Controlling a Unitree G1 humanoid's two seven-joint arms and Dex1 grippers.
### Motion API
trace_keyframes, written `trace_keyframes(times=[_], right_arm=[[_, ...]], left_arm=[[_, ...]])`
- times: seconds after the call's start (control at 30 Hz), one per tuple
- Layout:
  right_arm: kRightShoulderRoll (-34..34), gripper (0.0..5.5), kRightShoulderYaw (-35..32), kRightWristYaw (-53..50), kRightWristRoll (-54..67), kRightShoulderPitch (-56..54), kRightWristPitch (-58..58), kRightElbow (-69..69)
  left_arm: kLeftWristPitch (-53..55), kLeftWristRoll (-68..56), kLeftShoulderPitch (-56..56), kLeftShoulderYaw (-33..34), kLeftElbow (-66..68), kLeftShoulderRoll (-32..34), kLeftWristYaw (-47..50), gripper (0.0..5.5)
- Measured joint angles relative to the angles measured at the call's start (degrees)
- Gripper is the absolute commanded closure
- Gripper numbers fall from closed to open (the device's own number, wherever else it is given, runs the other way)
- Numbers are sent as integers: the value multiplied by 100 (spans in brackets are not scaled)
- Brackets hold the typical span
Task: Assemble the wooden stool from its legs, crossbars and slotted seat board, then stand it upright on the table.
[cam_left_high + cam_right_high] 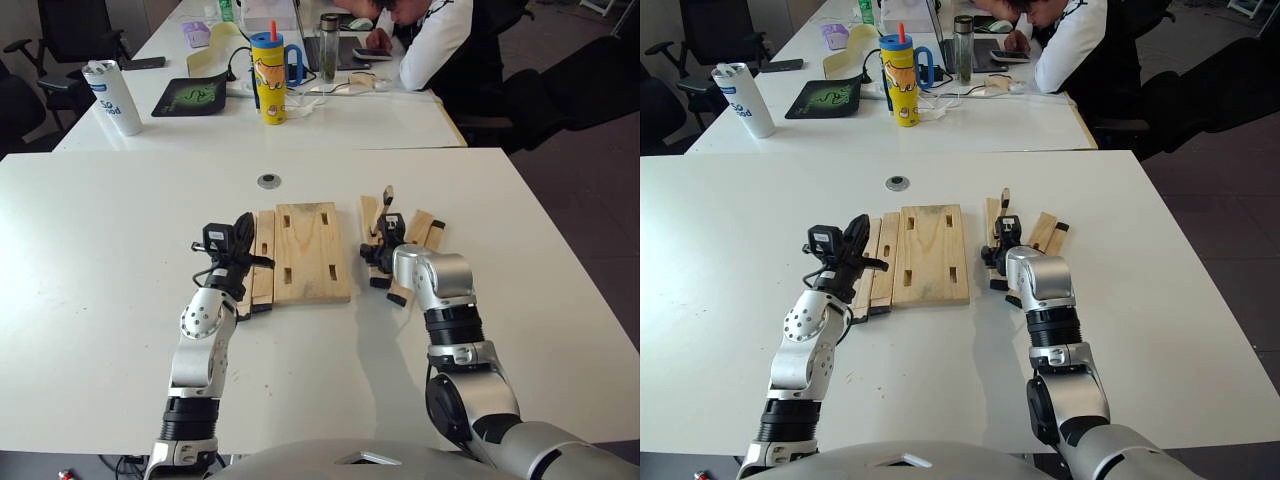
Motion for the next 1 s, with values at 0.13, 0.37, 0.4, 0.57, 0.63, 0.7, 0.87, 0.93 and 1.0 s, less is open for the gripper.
trace_keyframes(times=[0.13, 0.37, 0.4, 0.57, 0.63, 0.7, 0.87, 0.93, 1.0], right_arm=[[-92, 343, 45, 136, -34, 1, -48, -73], [-584, 343, 508, 928, -278, -57, -1972, -295], [-705, 343, 632, 1216, -283, -72, -2360, -400], [-1155, 343, 1011, 2564, -230, -93, -3776, -785], [-1411, 343, 1180, 3240, -167, -91, -4211, -934], [-1610, 343, 1298, 3789, -110, -90, -4505, -1099], [-1895, 343, 1446, 4601, 14, 82, -4876, -1260], [-1923, 343, 1457, 4724, 15, 150, -4914, -1278], [-1931, 343, 1451, 4772, 62, 172, -4934, -1316]], left_arm=[[-24, -6, -125, 28, 139, 17, -30, 533], [30, -324, -263, 97, 246, -64, -154, 533], [116, -516, -269, 137, 245, -123, -185, 533], [1178, -2325, -295, 424, -158, -579, -501, 458], [1646, -3181, -289, 490, -500, -656, -641, 429], [1948, -3834, -281, 628, -755, -663, -674, 405], [2270, -4594, -272, 865, -944, -671, -591, 327], [2335, -4800, -262, 903, -1022, -674, -574, 327], [2379, -4984, -246, 935, -1134, -677, -554, 327]])
